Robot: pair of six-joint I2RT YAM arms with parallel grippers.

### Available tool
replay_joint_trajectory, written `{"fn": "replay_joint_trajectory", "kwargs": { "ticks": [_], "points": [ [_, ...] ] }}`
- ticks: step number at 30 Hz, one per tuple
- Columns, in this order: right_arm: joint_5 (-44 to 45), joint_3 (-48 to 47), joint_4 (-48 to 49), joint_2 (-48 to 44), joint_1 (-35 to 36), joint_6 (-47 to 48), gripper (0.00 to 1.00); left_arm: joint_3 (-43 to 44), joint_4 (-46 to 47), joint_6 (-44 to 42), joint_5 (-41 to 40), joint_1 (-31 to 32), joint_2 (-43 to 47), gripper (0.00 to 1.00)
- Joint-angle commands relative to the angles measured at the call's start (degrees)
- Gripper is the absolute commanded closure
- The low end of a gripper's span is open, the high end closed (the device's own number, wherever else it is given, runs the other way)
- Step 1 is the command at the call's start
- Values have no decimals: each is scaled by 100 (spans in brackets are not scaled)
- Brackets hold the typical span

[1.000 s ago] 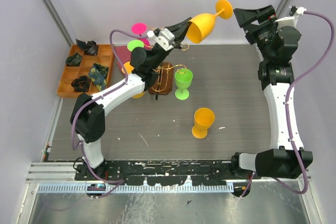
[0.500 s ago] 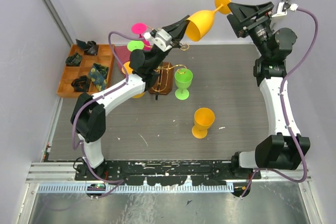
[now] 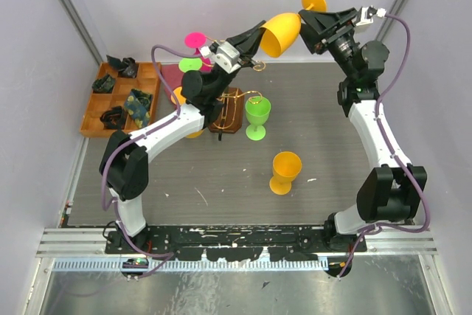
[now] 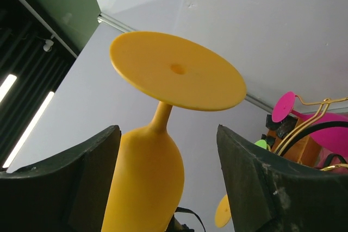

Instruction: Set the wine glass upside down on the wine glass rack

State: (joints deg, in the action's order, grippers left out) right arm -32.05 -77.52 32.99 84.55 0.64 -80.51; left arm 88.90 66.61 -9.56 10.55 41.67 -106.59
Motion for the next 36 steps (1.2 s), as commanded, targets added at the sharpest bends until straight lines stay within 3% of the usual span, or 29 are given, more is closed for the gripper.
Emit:
{"fn": "replay_joint_trajectory", "kwargs": {
  "ticks": [1,9,27,36],
  "points": [
    [226,-25,1065,0,192,-225,25,-6,328,-67,-103,26,-85,100],
    [441,34,1781,240,381,-545,35,-22,334,-191,-185,38,-73,100],
    [574,-190,1719,426,493,-305,70,-414,392,-678,-1013,377,34,100],
    [497,-295,1877,712,533,-427,81,-682,352,-657,-1136,470,168,100]
  ]
}}
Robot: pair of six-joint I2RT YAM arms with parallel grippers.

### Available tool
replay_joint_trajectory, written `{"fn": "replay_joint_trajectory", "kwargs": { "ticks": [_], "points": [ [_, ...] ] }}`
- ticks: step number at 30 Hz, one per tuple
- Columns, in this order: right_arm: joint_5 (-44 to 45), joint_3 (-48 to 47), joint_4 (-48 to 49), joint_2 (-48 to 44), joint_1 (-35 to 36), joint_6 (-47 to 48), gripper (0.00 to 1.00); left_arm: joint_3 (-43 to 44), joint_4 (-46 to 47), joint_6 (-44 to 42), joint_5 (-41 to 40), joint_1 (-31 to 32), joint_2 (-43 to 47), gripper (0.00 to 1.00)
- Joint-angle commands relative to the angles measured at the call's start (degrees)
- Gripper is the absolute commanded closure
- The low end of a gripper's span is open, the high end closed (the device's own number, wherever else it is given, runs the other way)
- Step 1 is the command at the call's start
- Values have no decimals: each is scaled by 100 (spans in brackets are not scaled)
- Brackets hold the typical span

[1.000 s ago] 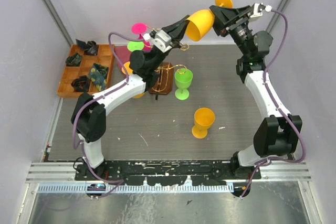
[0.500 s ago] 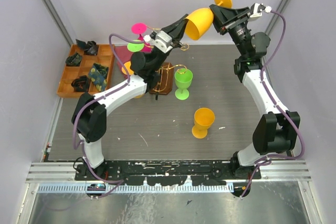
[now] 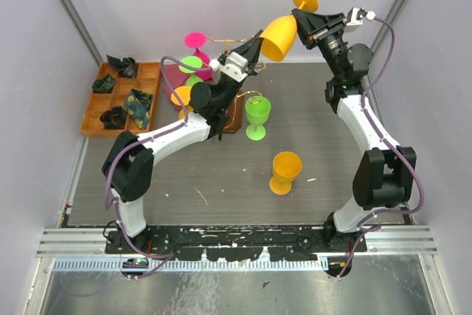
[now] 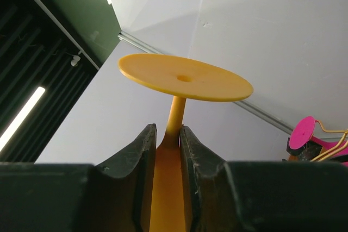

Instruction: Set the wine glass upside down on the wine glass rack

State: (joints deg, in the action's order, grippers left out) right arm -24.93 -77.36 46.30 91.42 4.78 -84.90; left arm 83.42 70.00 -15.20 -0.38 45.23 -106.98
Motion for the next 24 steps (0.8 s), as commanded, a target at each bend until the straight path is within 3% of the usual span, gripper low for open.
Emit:
{"fn": "replay_joint_trajectory", "kwargs": {
  "ticks": [1,5,9,12,18,24],
  "points": [
    [-233,-295,572,44,124,29,82,-153,6,-109,-53,115,226,100],
    [-234,-228,546,45,120,341,86,-264,-45,-217,-58,111,296,91],
    [-149,-285,233,-52,120,962,91,-420,-88,-242,-163,110,367,57],
    [-47,-379,-160,-158,113,1484,95,-587,-114,-239,-219,114,435,41],
    [177,-688,-999,-316,27,2768,99,-1062,-219,-300,-408,112,675,31],
    [455,-553,-1190,-399,-283,3379,99,-1476,-381,-335,-901,105,1041,25]
  ]
}}
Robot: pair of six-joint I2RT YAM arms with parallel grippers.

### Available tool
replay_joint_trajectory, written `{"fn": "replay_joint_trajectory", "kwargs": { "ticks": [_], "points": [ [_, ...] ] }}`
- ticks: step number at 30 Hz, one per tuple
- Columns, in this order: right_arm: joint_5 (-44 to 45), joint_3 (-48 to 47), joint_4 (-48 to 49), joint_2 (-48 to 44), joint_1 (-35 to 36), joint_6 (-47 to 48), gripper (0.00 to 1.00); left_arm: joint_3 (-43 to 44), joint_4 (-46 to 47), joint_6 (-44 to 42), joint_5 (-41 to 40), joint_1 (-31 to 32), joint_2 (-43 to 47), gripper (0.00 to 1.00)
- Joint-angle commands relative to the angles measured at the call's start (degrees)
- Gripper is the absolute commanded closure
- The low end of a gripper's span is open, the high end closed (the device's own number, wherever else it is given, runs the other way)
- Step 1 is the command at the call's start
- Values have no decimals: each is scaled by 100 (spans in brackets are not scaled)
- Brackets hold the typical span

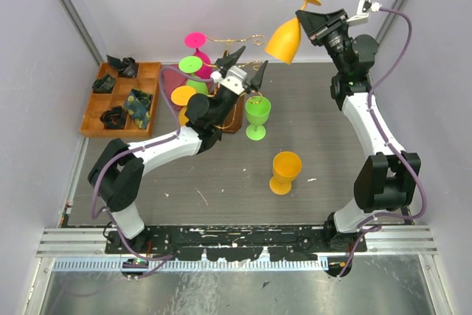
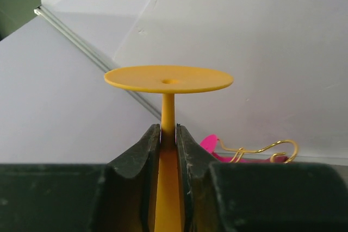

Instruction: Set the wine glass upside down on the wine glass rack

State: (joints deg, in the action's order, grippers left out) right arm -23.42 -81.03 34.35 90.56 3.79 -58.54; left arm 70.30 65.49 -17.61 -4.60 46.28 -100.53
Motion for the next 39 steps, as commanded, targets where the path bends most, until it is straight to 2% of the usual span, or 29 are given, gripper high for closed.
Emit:
{"fn": "replay_joint_trajectory", "kwargs": {
  "ticks": [1,6,8,12,14,16,20,22,24,29,39],
  "points": [
    [354,-182,-43,-305,-208,865,99,-193,68,-120,-549,-5,454,24],
    [583,-158,-385,-201,-230,1993,99,-39,-78,-168,-1264,-156,765,21],
    [719,17,-339,-164,-230,2522,99,124,-335,62,-1581,-324,965,21],
    [1137,795,595,-190,-203,3473,99,578,-1665,927,-1880,-900,1414,25],
    [1076,1001,885,-109,-203,3887,99,842,-2376,1239,-1941,-1124,1539,25],
    [886,1128,1156,32,-200,4205,99,993,-2696,1271,-1923,-1231,1611,25],
    [879,1681,2816,594,-178,4162,99,967,-2570,1120,-1949,-1329,1648,25],
    [942,1807,3757,926,-136,4131,99,962,-2572,1127,-1965,-1379,1641,25],
    [914,1746,4293,1257,-23,4316,99,951,-2592,1134,-1981,-1425,1626,25],
    [466,1165,4379,1883,296,4744,99,943,-2636,1137,-2079,-1543,1608,26],
    [14,762,4498,2524,587,4915,99,749,-2642,1120,-2306,-1683,1692,27]
  ]
}}
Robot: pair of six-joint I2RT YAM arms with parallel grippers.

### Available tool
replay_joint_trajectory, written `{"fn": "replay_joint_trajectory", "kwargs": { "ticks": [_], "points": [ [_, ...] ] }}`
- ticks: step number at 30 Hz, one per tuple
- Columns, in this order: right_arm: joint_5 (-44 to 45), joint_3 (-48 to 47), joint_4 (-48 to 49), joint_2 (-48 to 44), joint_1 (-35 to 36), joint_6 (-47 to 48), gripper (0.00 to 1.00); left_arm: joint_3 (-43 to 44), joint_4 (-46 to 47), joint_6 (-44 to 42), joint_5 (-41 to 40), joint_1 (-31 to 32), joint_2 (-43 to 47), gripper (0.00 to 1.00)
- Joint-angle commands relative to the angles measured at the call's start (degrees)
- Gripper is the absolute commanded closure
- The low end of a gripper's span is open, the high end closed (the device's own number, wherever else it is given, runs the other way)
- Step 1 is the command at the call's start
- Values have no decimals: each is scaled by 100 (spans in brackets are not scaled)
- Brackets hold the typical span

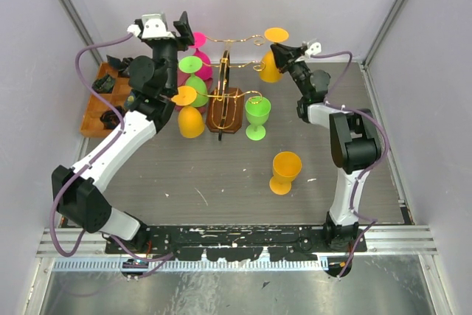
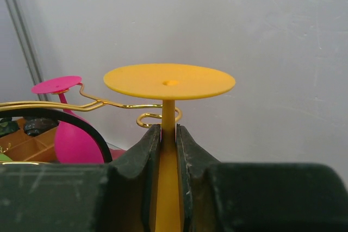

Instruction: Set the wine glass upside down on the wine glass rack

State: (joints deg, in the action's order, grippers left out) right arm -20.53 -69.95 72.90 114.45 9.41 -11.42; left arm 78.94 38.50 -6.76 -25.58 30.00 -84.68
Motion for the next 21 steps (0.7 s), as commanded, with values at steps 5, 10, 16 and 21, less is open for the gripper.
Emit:
{"fn": "replay_joint_trajectory", "kwargs": {
  "ticks": [5,10,16,21],
  "points": [
    [-577,-511,847,469,74,260,99,-155,57,11,-280,-77,146,27],
    [-864,-825,1006,765,86,128,99,-173,42,-50,-289,-99,166,28],
    [-1087,-1050,1033,932,147,79,99,-209,22,-71,-306,-143,180,28],
    [-1122,-1097,1005,1034,227,77,99,-236,20,-62,-312,-165,180,28]
  ]
}}
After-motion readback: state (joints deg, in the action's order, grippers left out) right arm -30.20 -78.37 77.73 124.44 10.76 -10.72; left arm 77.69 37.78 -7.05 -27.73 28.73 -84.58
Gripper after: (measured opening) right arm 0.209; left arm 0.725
